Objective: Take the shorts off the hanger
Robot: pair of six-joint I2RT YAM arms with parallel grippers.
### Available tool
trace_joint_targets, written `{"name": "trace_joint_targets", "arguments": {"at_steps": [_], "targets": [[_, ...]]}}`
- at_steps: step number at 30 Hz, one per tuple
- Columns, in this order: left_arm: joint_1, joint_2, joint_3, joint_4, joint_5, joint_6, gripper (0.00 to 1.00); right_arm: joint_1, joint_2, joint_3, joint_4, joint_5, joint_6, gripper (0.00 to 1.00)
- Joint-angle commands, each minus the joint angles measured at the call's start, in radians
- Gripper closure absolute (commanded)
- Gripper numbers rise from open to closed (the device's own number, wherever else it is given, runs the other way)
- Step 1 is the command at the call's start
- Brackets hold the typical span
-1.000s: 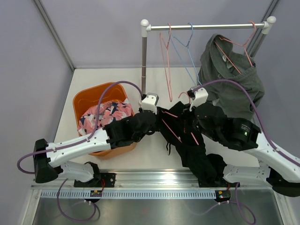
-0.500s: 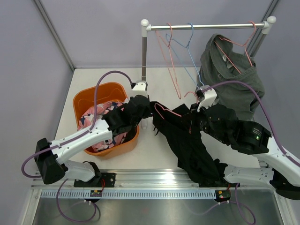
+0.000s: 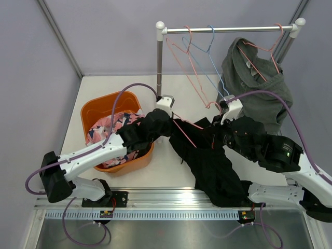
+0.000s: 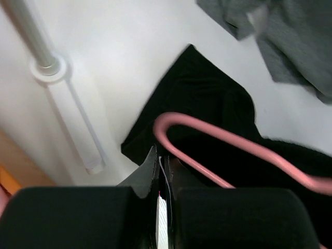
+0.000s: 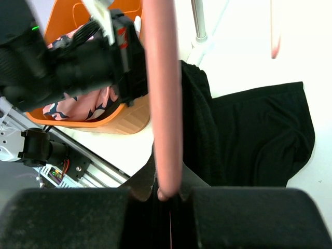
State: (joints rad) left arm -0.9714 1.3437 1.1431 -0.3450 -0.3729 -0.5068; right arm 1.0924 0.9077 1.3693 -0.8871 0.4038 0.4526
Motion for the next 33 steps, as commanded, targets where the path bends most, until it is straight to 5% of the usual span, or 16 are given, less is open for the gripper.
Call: {"name": "trace_joint_targets", "arguments": {"at_steps": [1, 8, 17, 27, 33], "targets": [[-0.067, -0.087, -0.002, 0.106, 0.150, 0.097, 1.00, 0.009, -0.007, 0.008, 0.039, 0.035, -0.003, 1.00], [-0.304, -0.129, 0.027, 0.072, 0.210, 0.218, 1.00, 0.009, 0.019, 0.013, 0.073, 0.113, -0.023, 1.00], [-0.473, -0.149, 0.072, 0.043, 0.333, 0.339, 1.00, 0.009, 0.049, 0.039, 0.099, 0.214, -0.064, 1.00], [-0.507, -0.170, 0.073, 0.001, 0.315, 0.364, 0.98, 0.009, 0.043, 0.086, 0.088, 0.326, -0.089, 1.00], [-0.513, -0.160, 0.082, -0.006, 0.457, 0.376, 0.99, 0.009, -0.006, 0.077, 0.169, 0.316, -0.112, 1.00]]}}
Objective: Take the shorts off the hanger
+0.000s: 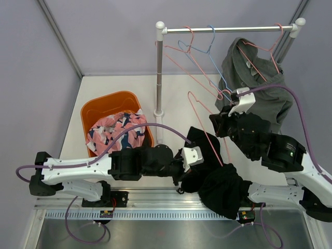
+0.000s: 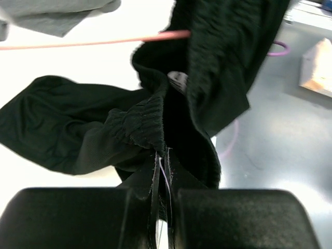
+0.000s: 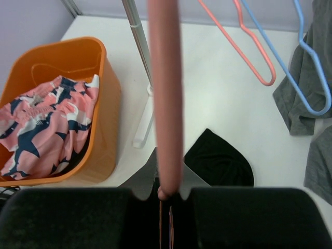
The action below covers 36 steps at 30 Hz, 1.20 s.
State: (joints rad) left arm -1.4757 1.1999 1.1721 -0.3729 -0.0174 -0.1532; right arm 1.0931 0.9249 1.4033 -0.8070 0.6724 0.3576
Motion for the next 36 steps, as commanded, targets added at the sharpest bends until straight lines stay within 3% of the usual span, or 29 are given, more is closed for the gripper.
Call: {"name": "trace_joint_targets", "arguments": {"at_steps": [1, 7, 13, 17, 25, 31, 36], "targets": [[-0.011, -0.014, 0.054, 0.022, 0.125, 0.024, 1.00, 0.008, -0.012, 0.045, 0.078, 0.049, -0.020, 1.00], [-0.050, -0.003, 0.063, 0.002, 0.379, 0.060, 0.98, 0.010, 0.026, 0.036, 0.052, 0.085, -0.022, 1.00], [-0.146, 0.009, 0.121, -0.060, 0.433, 0.104, 0.98, 0.008, 0.044, 0.016, 0.071, 0.125, -0.042, 1.00], [-0.208, -0.011, 0.156, -0.084, 0.398, 0.127, 0.98, 0.008, 0.063, 0.013, 0.066, 0.133, -0.045, 1.00], [-0.227, -0.089, 0.169, -0.112, 0.330, 0.141, 0.98, 0.010, 0.083, 0.014, 0.063, 0.144, -0.052, 1.00], [-0.241, -0.169, 0.175, -0.106, 0.433, 0.182, 0.97, 0.010, 0.086, -0.007, 0.072, 0.164, -0.055, 1.00], [-0.242, -0.302, 0.138, -0.047, 0.327, 0.202, 0.97, 0.007, 0.080, -0.009, 0.063, 0.171, -0.055, 1.00]]}}
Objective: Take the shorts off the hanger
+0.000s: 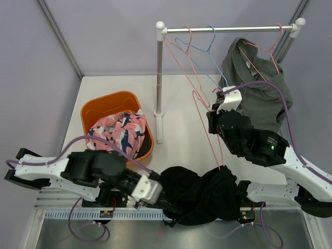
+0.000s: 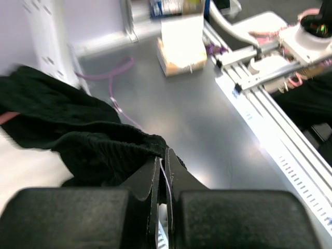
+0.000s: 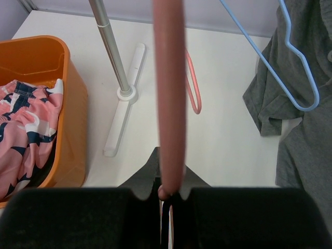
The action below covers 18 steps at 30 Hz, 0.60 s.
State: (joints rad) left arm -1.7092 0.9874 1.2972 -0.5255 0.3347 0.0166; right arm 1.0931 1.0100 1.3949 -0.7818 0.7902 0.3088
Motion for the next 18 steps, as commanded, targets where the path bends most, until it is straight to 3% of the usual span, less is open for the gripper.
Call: {"name": "trace_joint_targets", "arguments": {"at_steps": [1, 6, 11, 18], "targets": [[-0.009, -0.120, 0.016, 0.110, -0.037, 0.043, 0.97, 0.005, -0.007, 0.000, 0.038, 0.055, -0.010, 1.00], [-0.009, -0.156, 0.095, 0.070, -0.100, 0.072, 0.97, -0.002, -0.013, 0.003, 0.027, 0.064, -0.011, 1.00], [-0.009, -0.161, 0.128, 0.074, -0.284, 0.105, 0.98, -0.006, -0.024, 0.004, 0.027, 0.066, -0.016, 1.00], [-0.009, -0.126, 0.174, 0.264, -0.863, 0.198, 1.00, -0.009, -0.016, 0.021, 0.007, 0.050, -0.016, 1.00]]}}
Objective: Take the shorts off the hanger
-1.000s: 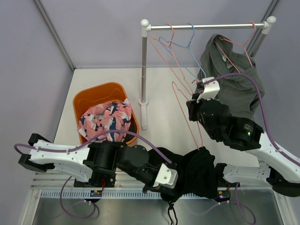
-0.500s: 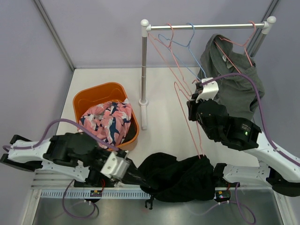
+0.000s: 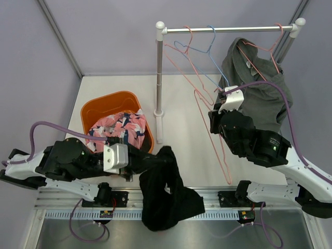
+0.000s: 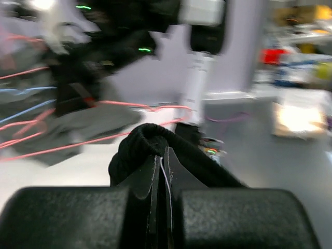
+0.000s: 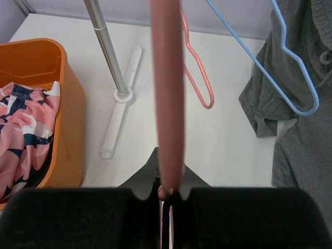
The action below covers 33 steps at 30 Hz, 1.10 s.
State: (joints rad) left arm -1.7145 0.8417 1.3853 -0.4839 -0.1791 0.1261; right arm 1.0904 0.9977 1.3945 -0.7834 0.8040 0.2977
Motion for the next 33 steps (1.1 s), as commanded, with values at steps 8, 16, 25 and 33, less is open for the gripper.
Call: {"name": "trace_joint_targets", "arguments": {"at_steps": [8, 16, 25, 33], "targets": [[0.021, 0.192, 0.381, 0.704, -0.695, 0.702, 1.00, -0.006, 0.012, 0.057, -0.016, -0.005, 0.004, 1.00], [0.021, 0.280, 0.733, 0.985, -0.556, 1.026, 1.00, -0.006, 0.033, 0.081, -0.056, -0.054, 0.020, 1.00], [0.021, 0.133, 0.513, 1.030, -0.620, 1.000, 1.00, -0.007, 0.038, 0.089, -0.066, -0.062, 0.021, 1.00], [0.021, -0.029, 0.057, 0.967, -0.760, 0.749, 1.00, -0.007, 0.022, 0.080, -0.071, -0.062, 0.035, 1.00]]}}
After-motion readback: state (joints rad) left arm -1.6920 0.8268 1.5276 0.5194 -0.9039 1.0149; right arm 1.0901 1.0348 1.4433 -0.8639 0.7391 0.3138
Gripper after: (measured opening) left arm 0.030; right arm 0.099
